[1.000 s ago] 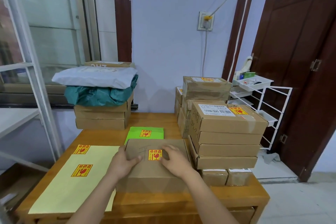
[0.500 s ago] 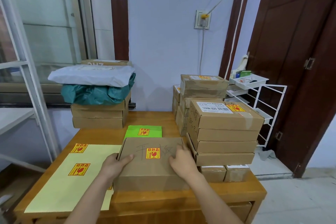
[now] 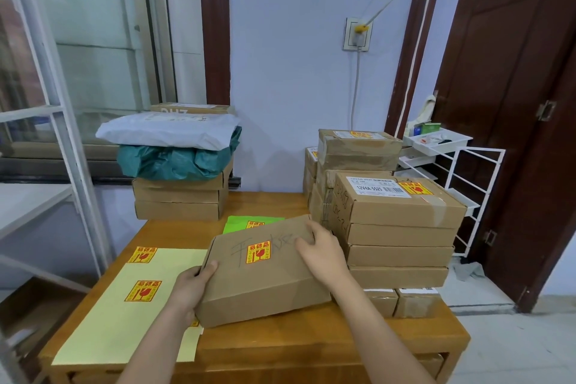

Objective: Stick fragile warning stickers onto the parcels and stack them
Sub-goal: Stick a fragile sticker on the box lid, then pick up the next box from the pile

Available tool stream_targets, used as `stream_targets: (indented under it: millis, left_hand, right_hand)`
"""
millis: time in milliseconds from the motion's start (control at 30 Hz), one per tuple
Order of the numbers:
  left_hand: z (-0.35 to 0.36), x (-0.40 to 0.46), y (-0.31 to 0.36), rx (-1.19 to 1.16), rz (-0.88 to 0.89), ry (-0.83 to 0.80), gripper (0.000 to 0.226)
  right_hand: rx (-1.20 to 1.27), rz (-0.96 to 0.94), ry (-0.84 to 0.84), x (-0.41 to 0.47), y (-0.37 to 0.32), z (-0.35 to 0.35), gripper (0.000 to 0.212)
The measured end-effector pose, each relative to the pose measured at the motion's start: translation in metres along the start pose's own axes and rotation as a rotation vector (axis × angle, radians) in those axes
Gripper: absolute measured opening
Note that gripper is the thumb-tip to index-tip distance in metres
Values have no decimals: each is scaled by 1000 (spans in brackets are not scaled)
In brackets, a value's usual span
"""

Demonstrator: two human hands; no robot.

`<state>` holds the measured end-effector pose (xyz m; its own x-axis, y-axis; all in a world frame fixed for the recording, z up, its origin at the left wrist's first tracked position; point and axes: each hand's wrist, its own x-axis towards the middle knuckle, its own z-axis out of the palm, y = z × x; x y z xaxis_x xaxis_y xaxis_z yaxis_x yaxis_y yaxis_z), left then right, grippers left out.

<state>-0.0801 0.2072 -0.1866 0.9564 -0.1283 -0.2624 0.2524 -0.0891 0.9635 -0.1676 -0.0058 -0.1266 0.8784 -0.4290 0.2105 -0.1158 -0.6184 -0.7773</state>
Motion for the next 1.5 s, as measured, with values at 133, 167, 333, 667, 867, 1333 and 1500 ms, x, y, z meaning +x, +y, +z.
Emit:
stream_targets:
  millis: [133,167,333,667,867,1333,1500]
  left_hand:
    - [-5,-1,7,-76,11,25,41]
    - [-6,-1,10,-105,17,28,42]
    - [-12,0,32,-230,95,37,38]
    - [-18,13,48,-179,133,-124,41]
    - [-9,41,59,-232,51,-118,45]
    - [29,85,98,-368,67,-142,49]
    - [36,88,104,-346,194,-133,44]
  right_hand:
    - [261,-39,41,-2,2,-6,45]
    - [358,-44,55,-4,2,-8,41]
    - [669,-64,80,-4,-7,-8,45]
    - [631,-47,-46,12,-20,-6,56]
    - [568,-42,-3,23,-22,-13,53]
    - [166,-125,196,57,-14,-2,50]
    - [82,-134,255,73,-17,7,45]
